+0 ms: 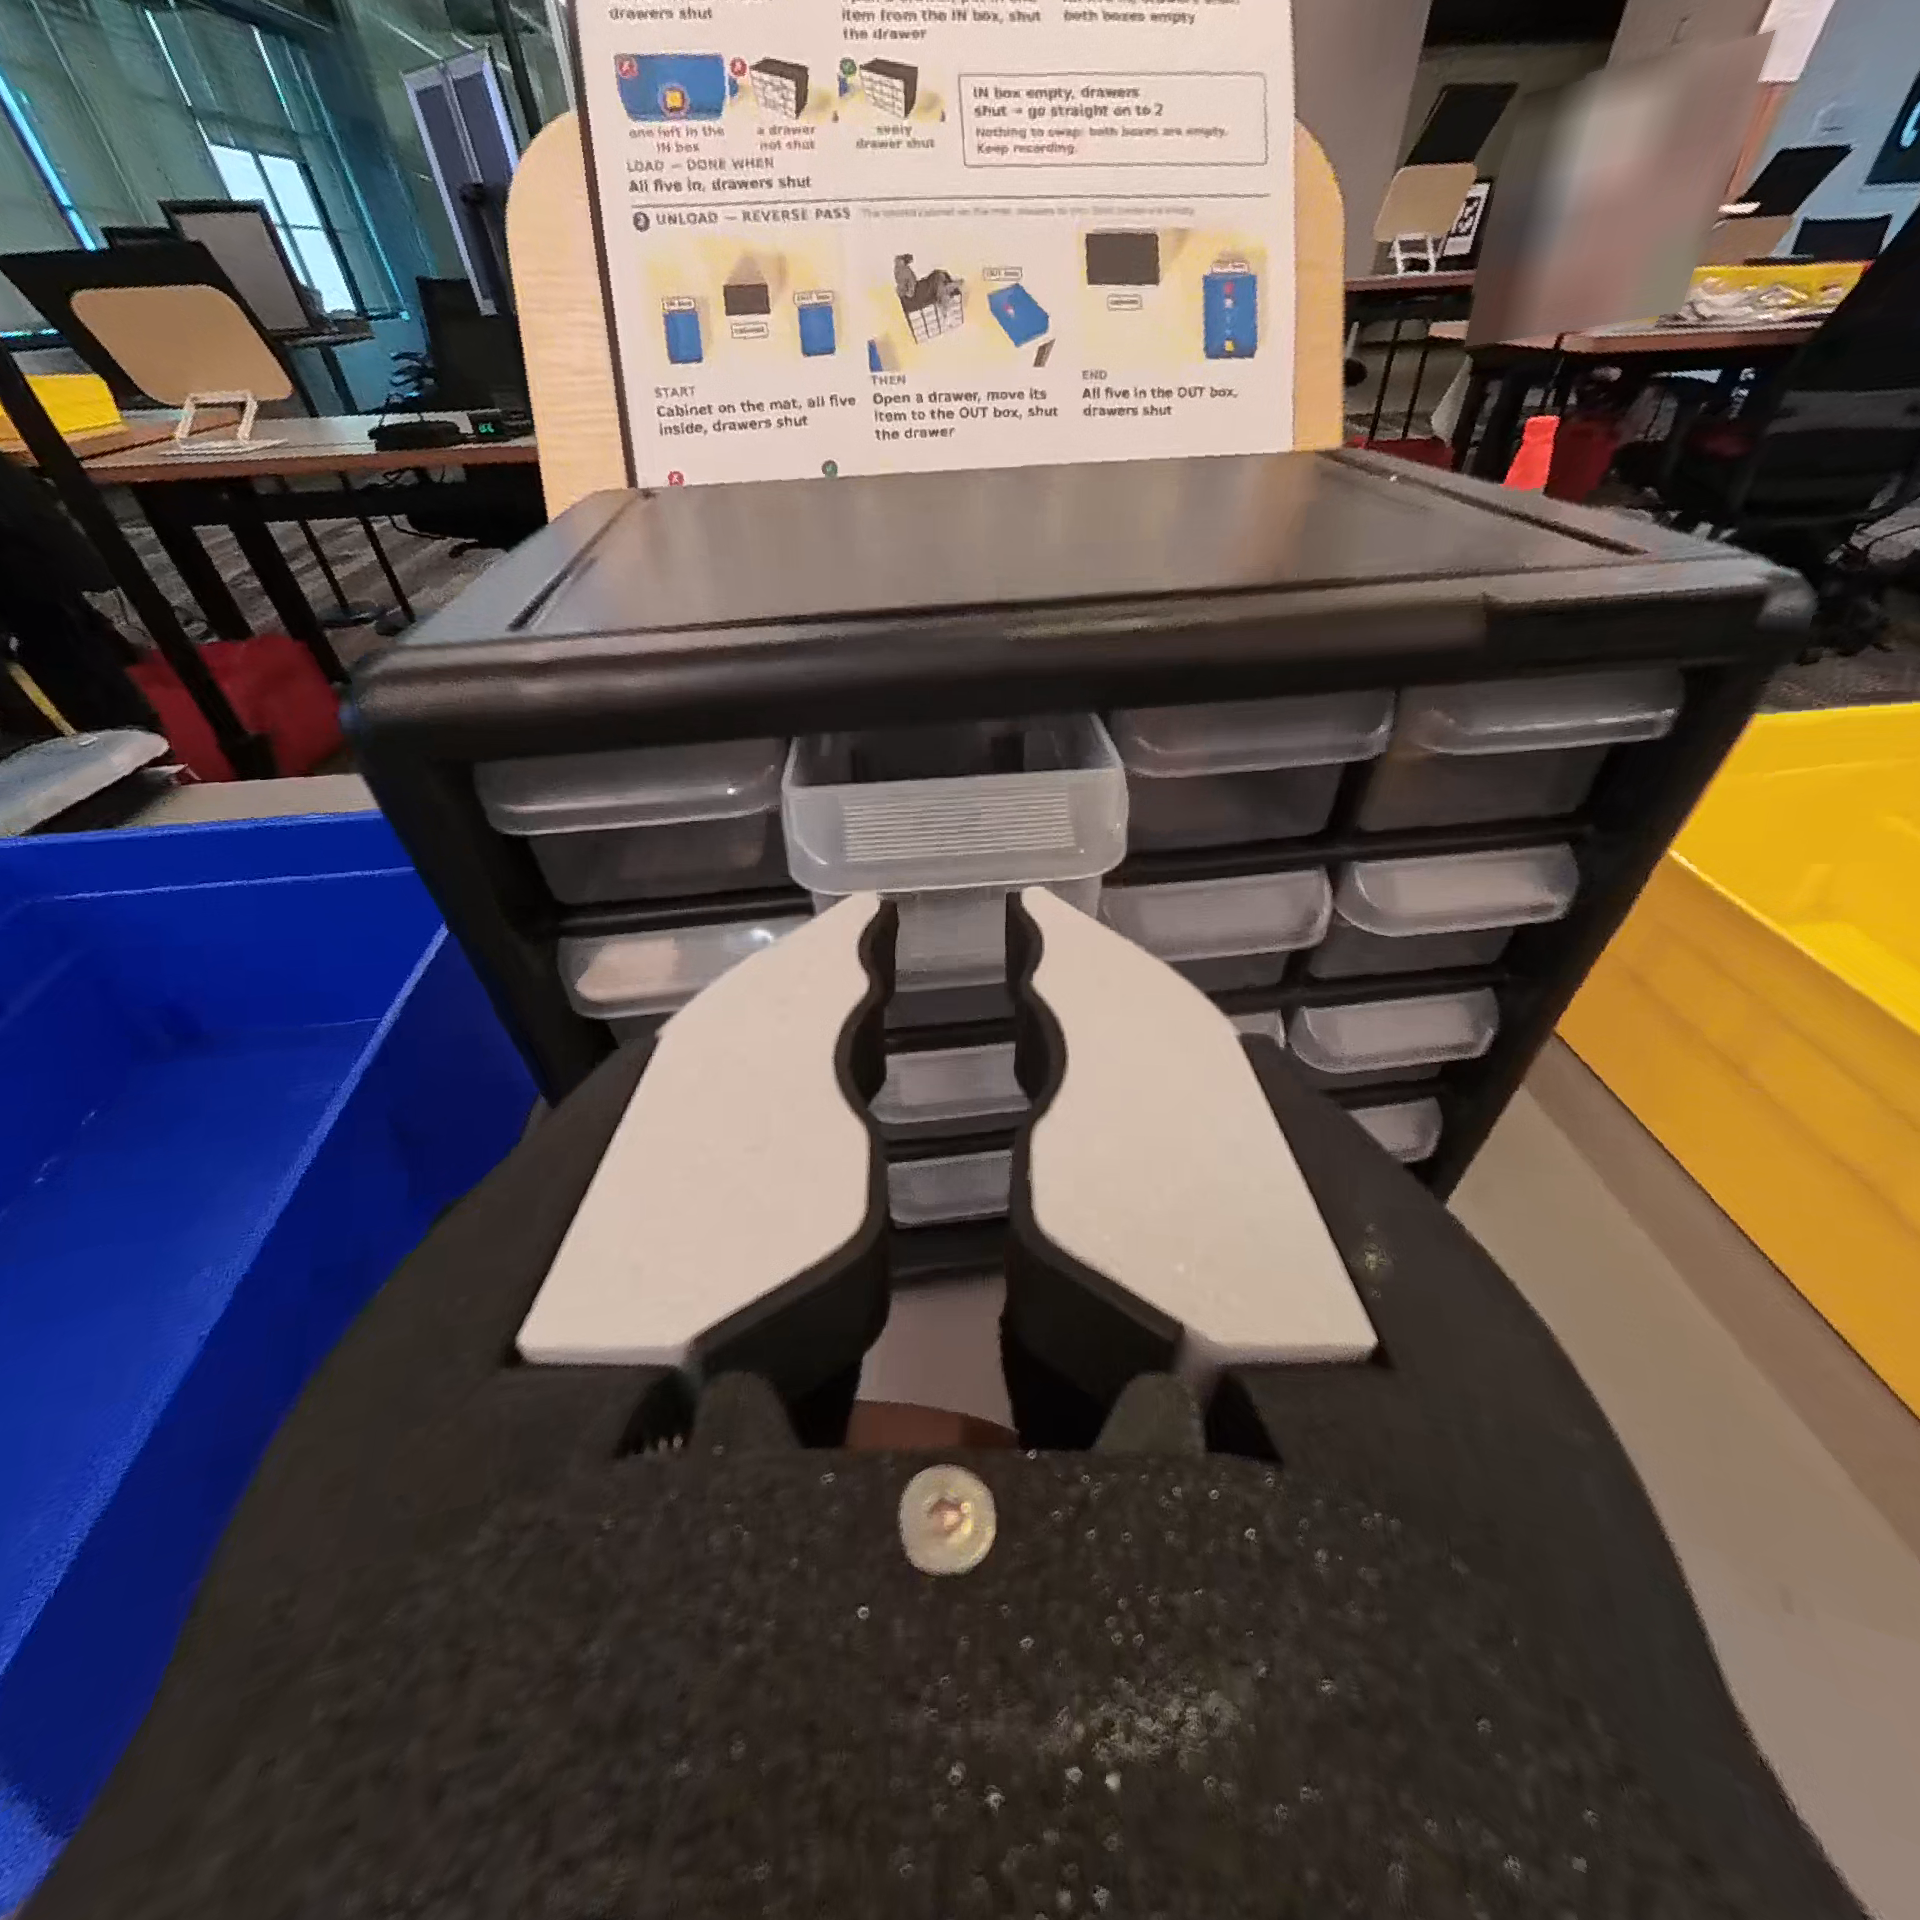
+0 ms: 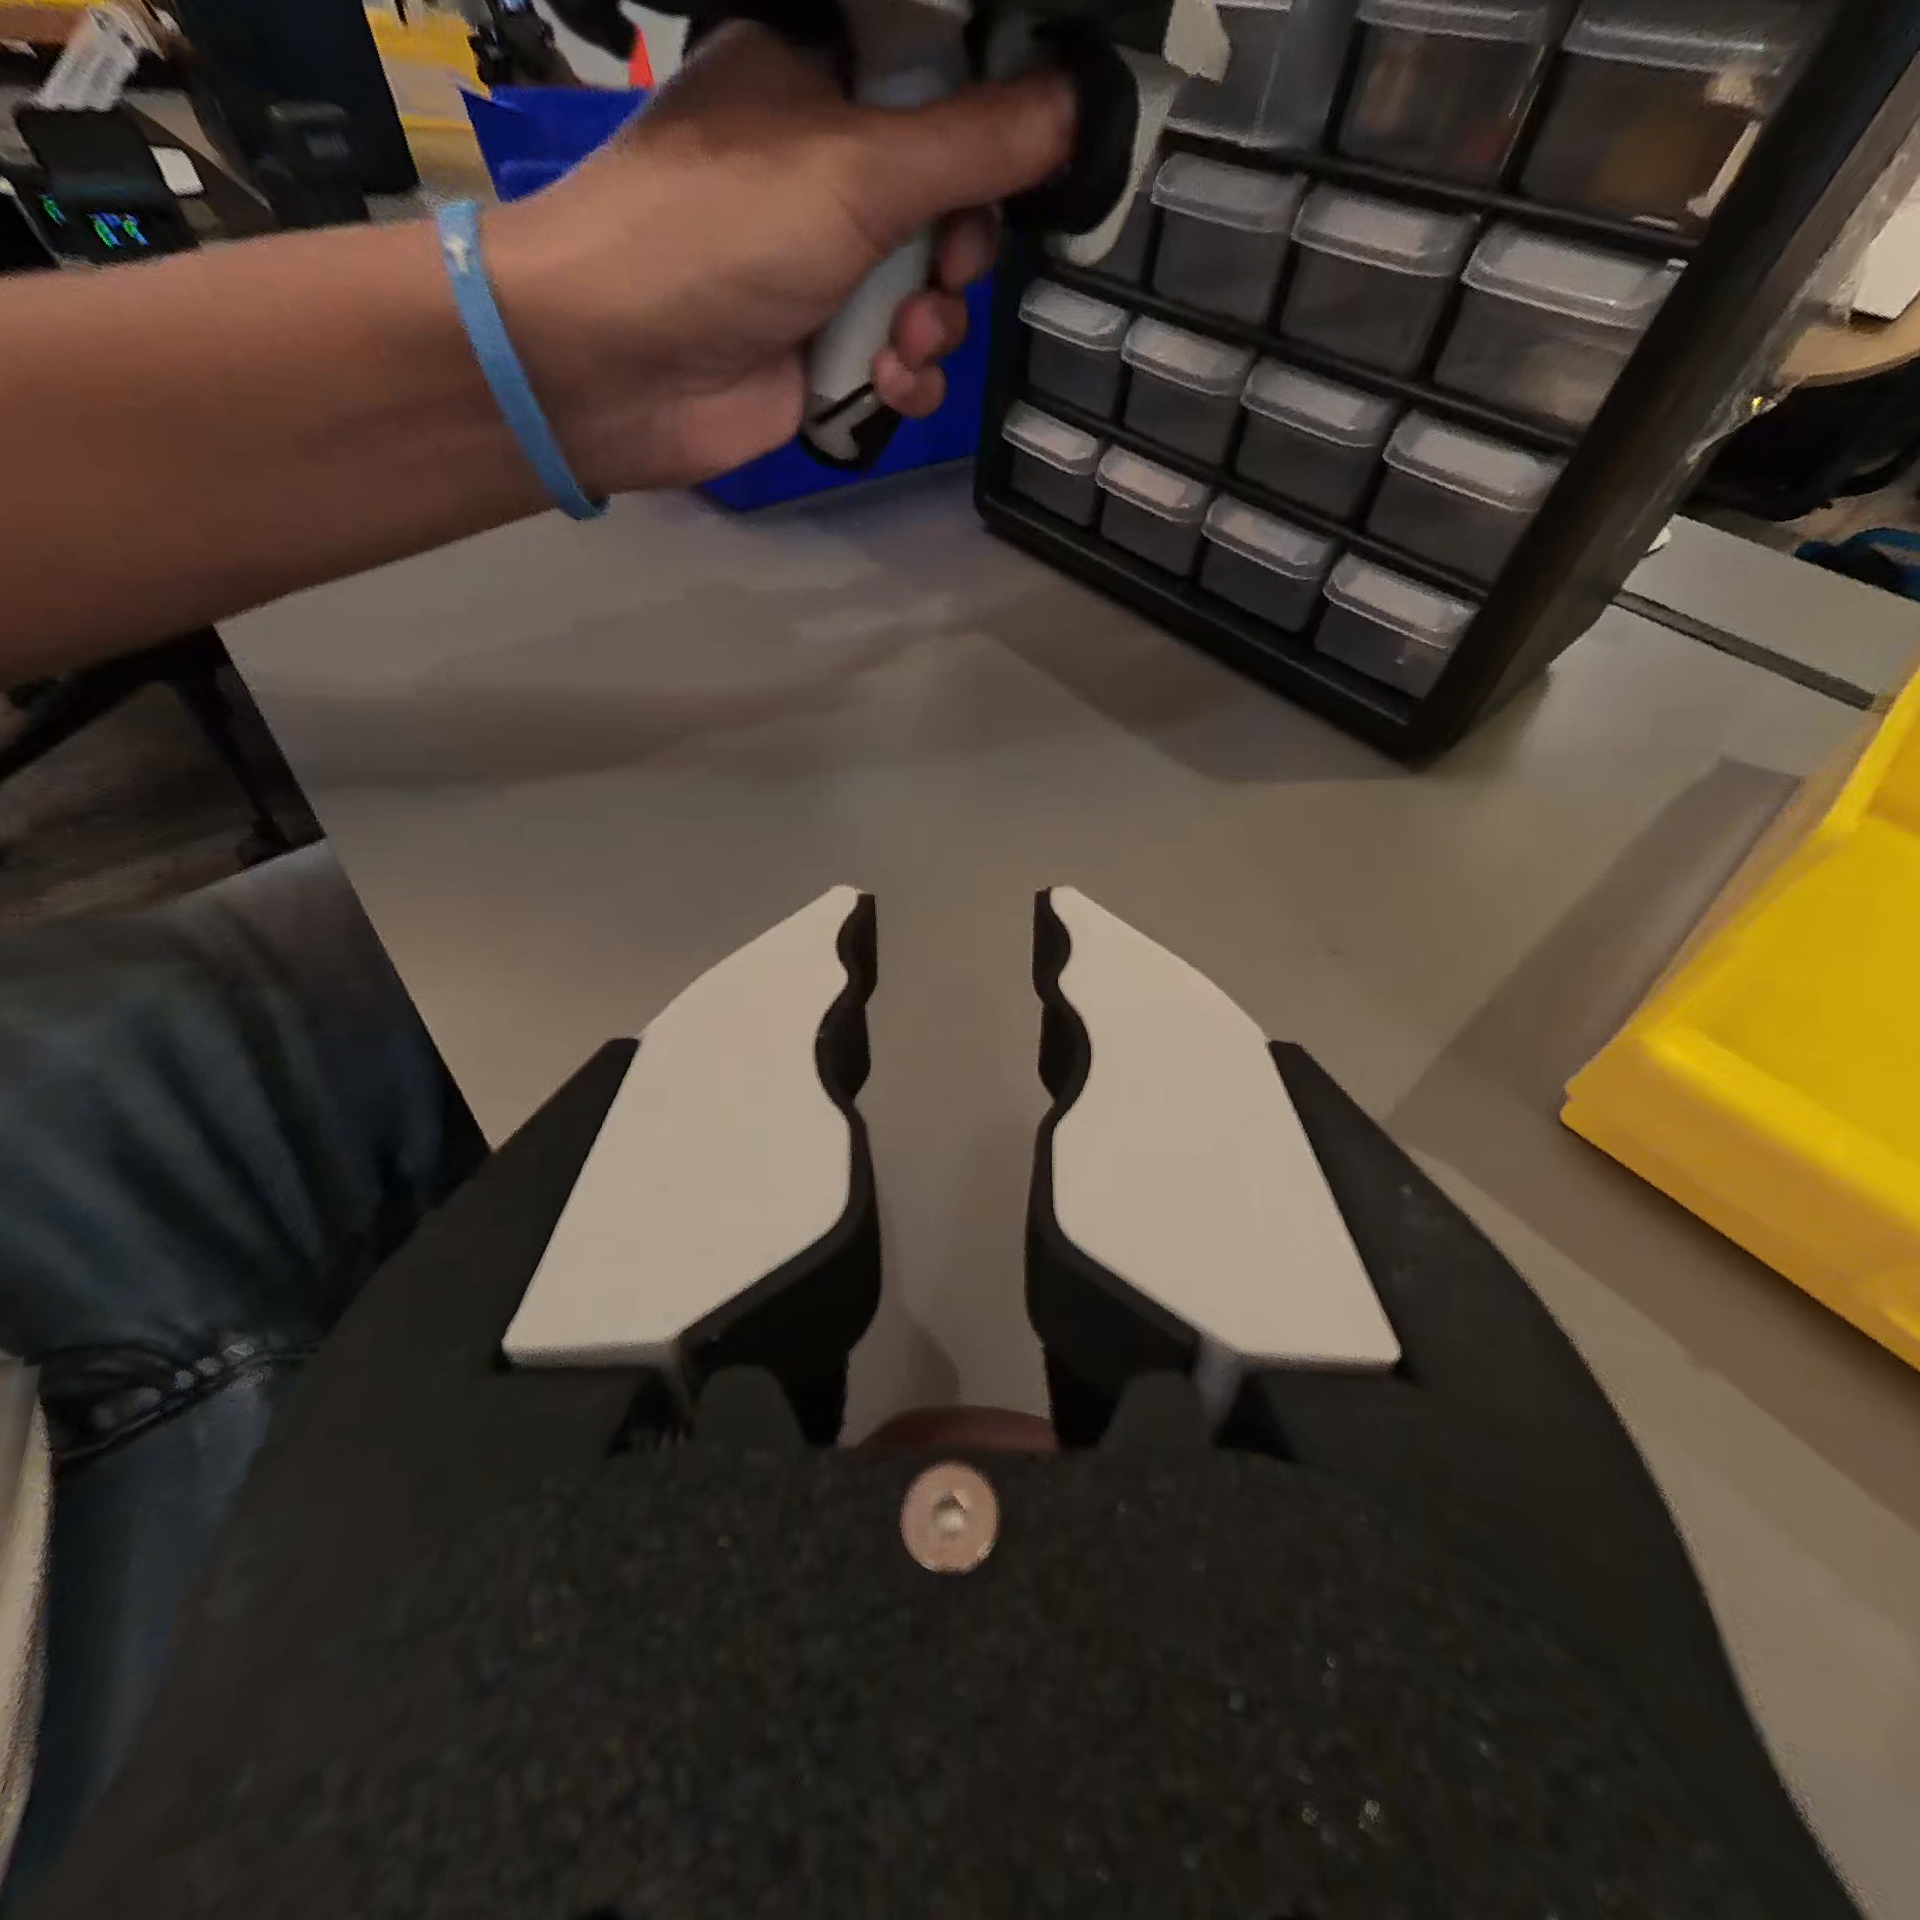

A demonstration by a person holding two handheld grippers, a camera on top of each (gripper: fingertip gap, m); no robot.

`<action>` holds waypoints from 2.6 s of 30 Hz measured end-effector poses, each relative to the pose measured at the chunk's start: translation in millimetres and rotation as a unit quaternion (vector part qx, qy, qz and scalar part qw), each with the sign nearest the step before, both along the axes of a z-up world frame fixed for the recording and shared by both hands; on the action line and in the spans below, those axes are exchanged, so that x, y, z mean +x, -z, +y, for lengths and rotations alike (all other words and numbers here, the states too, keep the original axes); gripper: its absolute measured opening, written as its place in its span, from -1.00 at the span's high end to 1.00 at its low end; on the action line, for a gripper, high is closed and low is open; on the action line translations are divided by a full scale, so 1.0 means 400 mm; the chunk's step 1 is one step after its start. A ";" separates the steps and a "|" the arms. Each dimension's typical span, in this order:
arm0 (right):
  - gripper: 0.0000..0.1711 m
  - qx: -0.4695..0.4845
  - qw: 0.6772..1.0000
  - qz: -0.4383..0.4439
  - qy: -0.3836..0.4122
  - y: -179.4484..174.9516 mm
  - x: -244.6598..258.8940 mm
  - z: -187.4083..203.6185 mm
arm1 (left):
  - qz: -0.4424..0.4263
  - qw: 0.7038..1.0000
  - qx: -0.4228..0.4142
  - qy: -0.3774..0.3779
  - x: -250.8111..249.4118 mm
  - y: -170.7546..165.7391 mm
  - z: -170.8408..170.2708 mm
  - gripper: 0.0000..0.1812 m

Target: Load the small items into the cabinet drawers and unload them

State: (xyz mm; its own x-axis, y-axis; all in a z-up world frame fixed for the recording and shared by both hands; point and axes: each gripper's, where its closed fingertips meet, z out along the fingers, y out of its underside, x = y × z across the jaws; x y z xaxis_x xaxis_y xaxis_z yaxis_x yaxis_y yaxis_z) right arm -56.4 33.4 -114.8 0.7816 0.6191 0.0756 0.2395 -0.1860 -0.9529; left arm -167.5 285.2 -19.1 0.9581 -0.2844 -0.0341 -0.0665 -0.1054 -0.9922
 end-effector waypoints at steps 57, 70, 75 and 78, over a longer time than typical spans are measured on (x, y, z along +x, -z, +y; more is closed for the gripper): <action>0.63 -0.052 0.991 0.119 -0.021 -0.011 0.031 0.008 | 0.341 0.907 0.233 0.084 0.198 -0.013 -0.160 0.65; 0.63 -0.064 0.988 0.138 -0.020 -0.011 0.042 0.009 | -0.149 0.956 -0.201 0.155 0.114 0.150 -0.114 0.36; 0.63 -0.066 0.990 0.126 -0.020 -0.004 0.037 0.009 | -0.075 0.990 -0.063 0.100 0.132 0.051 -0.087 0.19; 0.63 -0.065 0.990 0.122 -0.019 -0.002 0.039 0.007 | -0.044 0.994 -0.067 0.078 0.171 0.047 -0.077 0.11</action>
